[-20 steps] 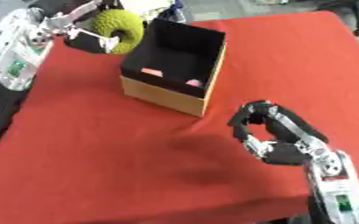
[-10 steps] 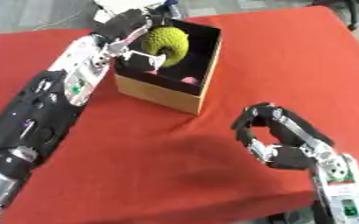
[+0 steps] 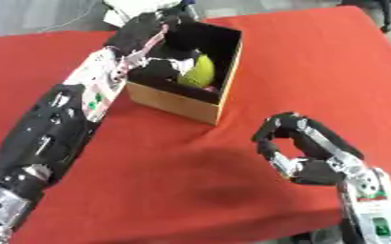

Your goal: Pick up objects on the table and place them in the box.

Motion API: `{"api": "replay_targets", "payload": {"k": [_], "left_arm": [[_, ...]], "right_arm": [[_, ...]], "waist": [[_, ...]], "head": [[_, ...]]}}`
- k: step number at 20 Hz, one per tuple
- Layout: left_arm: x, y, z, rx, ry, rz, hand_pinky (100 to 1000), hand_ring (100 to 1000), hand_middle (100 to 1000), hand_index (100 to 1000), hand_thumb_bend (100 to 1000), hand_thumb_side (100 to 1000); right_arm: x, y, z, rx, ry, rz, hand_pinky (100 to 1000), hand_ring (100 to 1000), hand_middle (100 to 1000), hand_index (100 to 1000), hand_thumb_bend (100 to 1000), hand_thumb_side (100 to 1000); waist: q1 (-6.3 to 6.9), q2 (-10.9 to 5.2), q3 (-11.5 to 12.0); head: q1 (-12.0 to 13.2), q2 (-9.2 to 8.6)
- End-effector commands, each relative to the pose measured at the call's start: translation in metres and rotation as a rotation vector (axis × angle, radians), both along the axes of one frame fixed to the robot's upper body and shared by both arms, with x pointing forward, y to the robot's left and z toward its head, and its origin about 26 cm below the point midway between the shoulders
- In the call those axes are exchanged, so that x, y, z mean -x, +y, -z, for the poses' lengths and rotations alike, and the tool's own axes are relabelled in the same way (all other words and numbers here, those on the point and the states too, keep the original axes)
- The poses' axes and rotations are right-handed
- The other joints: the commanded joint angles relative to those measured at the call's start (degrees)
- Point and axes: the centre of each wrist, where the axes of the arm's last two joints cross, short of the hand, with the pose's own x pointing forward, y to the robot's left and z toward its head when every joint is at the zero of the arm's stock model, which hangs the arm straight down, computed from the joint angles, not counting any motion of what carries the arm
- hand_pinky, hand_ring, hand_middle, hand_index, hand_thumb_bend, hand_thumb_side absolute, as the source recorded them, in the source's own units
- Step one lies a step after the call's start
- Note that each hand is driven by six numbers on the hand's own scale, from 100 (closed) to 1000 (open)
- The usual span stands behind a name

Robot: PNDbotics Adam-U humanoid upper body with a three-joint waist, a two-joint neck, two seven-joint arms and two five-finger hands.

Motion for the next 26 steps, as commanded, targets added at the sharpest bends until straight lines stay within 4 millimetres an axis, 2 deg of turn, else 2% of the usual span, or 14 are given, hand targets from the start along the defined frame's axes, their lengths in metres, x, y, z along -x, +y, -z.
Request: {"api": "replay_targets", "payload": {"k": [1,4,9,12,17,21,26], "left_arm": [[0.004,0.013,-0.022,0.067,-0.043,0.029,723,687,756,883,120,616],[0.015,0.031,-0.032,0.175,0.007,0.088,696,641,678,846,100,695],[0.053,0.082,-0.056,0.395,0.117,0.199,686,625,640,817,100,642],[0.080,0.113,-0.058,0.492,0.167,0.216,682,621,632,812,100,642],[0.113,0.145,-0.037,0.626,0.251,0.201,675,616,622,806,100,670],[0.129,0.157,-0.018,0.701,0.278,0.191,671,612,617,801,100,681],[0.147,0.168,0.020,0.778,0.323,0.193,649,586,586,780,100,714]], "right_arm": [[-0.001,-0.002,-0.006,-0.005,-0.018,0.007,519,500,462,630,100,470],[0.000,-0.005,-0.005,-0.007,-0.018,0.022,520,500,463,630,100,470],[0.002,-0.008,-0.005,-0.008,-0.018,0.040,520,501,463,630,100,470],[0.002,-0.009,-0.006,-0.009,-0.022,0.047,520,501,463,630,100,470],[0.002,-0.010,-0.007,-0.011,-0.026,0.057,521,502,465,631,100,470],[0.002,-0.010,-0.008,-0.013,-0.030,0.059,521,503,467,635,100,470],[0.001,-0.010,-0.010,-0.019,-0.038,0.066,521,504,469,639,100,470]], "waist": [[-0.50,-0.93,0.7],[-0.74,-1.09,2.2],[-0.92,-1.36,4.6],[-1.05,-1.36,5.7],[-1.27,-1.30,6.7],[-1.24,-1.20,7.0],[-1.33,-0.69,7.3]], "head": [[-0.6,-0.26],[-1.2,0.15],[-2.0,0.36],[-2.1,0.37],[-1.9,0.37],[-0.8,0.37],[0.1,0.37]]}}
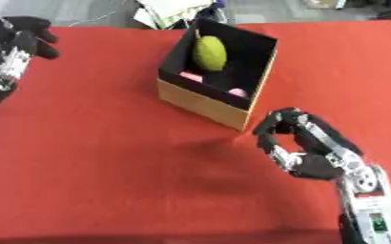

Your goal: Pick up objects on the table and place them in the box.

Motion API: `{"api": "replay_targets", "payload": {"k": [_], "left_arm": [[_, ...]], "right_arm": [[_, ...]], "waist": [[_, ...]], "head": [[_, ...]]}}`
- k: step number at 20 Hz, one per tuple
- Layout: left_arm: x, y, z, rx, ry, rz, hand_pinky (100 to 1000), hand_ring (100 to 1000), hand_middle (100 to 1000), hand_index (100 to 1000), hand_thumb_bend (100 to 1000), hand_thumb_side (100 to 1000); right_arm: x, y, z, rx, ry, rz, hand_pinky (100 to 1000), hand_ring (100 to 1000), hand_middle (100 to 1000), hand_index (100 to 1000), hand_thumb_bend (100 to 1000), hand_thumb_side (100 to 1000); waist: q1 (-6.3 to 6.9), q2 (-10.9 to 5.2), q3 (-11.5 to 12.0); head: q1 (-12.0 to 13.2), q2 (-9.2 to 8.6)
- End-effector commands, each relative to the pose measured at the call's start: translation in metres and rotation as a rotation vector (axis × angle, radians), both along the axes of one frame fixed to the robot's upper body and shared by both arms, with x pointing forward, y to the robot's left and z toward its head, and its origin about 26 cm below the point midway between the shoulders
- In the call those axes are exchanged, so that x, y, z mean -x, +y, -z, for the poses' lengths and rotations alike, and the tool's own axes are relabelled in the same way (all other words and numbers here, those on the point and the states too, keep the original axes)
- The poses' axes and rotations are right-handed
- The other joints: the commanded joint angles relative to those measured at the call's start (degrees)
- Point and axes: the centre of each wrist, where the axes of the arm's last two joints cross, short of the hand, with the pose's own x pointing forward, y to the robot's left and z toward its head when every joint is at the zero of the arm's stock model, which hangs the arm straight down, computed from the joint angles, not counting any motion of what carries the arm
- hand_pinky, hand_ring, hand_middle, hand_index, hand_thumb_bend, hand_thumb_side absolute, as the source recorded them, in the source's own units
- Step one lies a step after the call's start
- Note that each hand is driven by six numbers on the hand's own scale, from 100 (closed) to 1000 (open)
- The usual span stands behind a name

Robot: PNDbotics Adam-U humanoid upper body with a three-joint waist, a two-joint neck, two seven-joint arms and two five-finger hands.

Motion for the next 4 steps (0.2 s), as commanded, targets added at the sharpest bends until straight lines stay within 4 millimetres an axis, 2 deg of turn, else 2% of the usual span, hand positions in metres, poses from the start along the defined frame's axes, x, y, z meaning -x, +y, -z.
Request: {"api": "replay_targets", "payload": {"k": [1,4], "left_arm": [[0.008,0.005,0.002,0.034,-0.028,0.015,649,586,586,780,100,715],[0.013,0.007,0.021,0.051,0.013,0.014,646,581,575,776,100,737]], "right_arm": [[0.000,-0.001,-0.010,0.005,-0.035,0.008,521,504,469,639,100,470],[0.000,-0.001,-0.011,-0.001,-0.038,0.014,521,506,471,645,100,470]], "waist": [[0.02,-0.56,-0.1],[-0.03,-0.39,-0.3]], "head": [[0.5,0.29],[0.8,0.29]]}}
